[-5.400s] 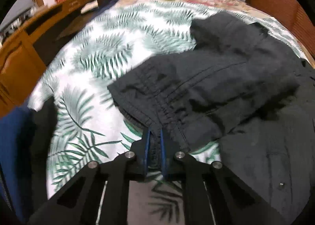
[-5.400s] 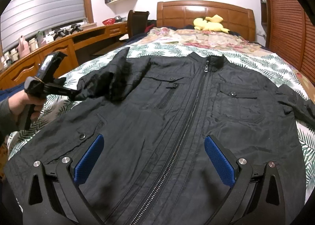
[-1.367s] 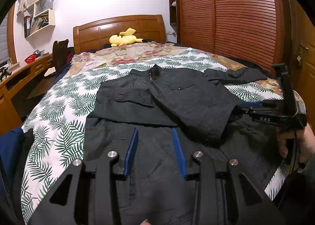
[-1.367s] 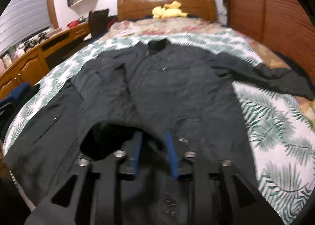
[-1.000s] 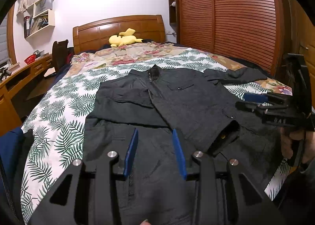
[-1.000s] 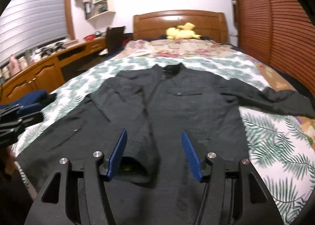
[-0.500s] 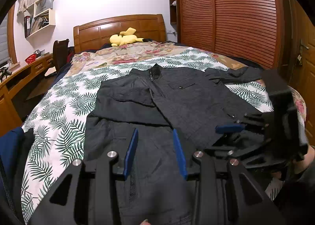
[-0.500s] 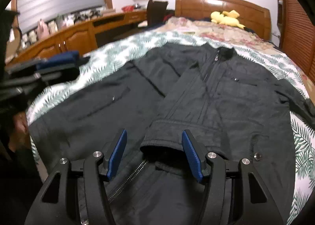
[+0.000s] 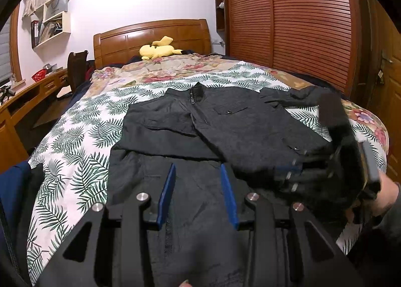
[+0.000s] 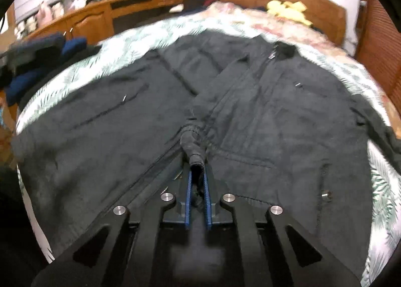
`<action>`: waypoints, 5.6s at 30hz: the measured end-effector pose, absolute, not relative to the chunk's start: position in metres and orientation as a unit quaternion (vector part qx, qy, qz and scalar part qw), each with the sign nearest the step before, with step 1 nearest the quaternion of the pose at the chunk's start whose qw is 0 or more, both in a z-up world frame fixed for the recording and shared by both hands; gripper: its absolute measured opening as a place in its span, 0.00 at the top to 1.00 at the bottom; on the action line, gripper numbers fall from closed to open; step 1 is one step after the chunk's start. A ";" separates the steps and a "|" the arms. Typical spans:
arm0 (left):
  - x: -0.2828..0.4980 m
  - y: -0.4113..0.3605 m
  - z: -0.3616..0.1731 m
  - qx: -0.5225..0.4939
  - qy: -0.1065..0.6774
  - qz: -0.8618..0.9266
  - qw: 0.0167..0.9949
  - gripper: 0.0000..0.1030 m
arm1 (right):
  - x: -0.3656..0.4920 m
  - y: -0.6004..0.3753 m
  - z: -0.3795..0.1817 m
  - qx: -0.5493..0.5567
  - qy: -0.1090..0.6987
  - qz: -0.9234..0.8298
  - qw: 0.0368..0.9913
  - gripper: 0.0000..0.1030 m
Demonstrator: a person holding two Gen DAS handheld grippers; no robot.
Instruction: Fold large clothes
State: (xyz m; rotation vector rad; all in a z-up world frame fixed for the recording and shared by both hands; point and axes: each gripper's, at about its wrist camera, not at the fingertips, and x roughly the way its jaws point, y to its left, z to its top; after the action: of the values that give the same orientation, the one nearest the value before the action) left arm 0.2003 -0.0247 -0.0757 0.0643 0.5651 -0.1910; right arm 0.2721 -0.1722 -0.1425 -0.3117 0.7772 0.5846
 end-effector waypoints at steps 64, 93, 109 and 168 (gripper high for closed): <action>0.285 -0.082 -0.142 0.054 0.287 -0.141 0.946 0.66 | 0.340 -0.315 -0.092 -0.085 0.317 0.130 0.936 0.48; 0.295 -0.091 -0.151 0.073 0.312 -0.158 0.934 0.66 | 0.490 -0.654 -0.087 -0.025 0.382 -0.213 0.899 0.31; 0.294 -0.092 -0.152 0.075 0.312 -0.158 0.934 0.66 | 0.500 -0.613 -0.080 -0.075 0.411 -0.166 0.893 0.83; 0.229 0.004 -0.110 0.045 0.305 -0.120 0.944 0.66 | 0.248 -0.183 -0.095 -0.115 0.357 0.255 0.891 0.45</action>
State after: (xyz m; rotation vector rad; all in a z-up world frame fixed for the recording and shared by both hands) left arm 0.2293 0.0043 -0.1099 0.0907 0.6215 -0.2440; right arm 0.2481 -0.1834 -0.0955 -0.2380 0.7419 0.5285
